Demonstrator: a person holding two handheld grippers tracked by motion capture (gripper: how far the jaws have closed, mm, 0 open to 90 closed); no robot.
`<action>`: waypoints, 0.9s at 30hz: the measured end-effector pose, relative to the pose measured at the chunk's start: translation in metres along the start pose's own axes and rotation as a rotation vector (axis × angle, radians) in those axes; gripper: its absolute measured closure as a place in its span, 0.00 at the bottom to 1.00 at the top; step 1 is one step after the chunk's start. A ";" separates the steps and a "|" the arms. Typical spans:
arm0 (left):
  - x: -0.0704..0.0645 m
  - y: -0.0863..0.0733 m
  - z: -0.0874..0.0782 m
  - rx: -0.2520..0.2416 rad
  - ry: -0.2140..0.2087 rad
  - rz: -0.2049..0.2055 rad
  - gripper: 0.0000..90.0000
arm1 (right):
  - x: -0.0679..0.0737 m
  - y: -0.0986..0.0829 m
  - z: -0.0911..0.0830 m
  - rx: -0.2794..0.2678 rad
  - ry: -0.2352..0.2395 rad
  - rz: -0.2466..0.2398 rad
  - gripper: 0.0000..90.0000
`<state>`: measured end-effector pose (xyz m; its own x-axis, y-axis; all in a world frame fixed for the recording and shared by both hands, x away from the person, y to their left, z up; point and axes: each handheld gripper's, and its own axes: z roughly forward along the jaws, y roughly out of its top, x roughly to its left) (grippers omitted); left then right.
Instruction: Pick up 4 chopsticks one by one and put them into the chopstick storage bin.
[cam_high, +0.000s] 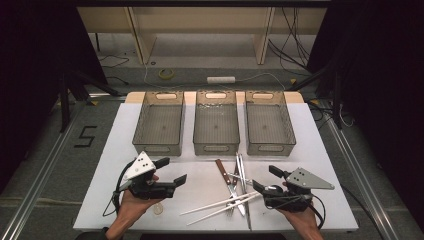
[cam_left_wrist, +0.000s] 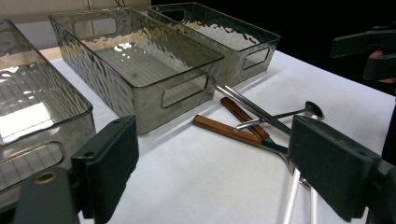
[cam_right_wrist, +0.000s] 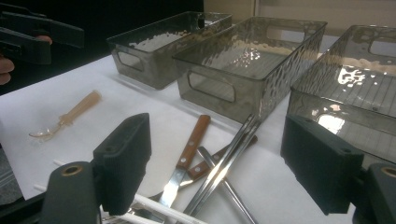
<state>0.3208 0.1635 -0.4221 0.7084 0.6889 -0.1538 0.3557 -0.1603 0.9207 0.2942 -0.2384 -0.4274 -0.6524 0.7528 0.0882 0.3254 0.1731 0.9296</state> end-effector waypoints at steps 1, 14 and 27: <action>0.000 0.000 0.000 0.000 0.001 0.000 0.17 | 0.000 0.000 0.000 0.000 -0.001 0.000 0.28; -0.003 0.002 0.005 0.053 -0.015 -0.004 0.20 | -0.001 0.000 0.000 -0.001 -0.003 0.002 0.28; -0.012 0.006 0.024 0.205 -0.073 0.042 0.27 | -0.002 0.000 0.000 0.001 -0.005 0.015 0.28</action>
<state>0.3288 0.1371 -0.4237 0.7648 0.6267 -0.1491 0.4359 -0.3330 0.8361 0.2958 -0.2403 -0.4277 -0.6438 0.7586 0.1002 0.3355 0.1623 0.9279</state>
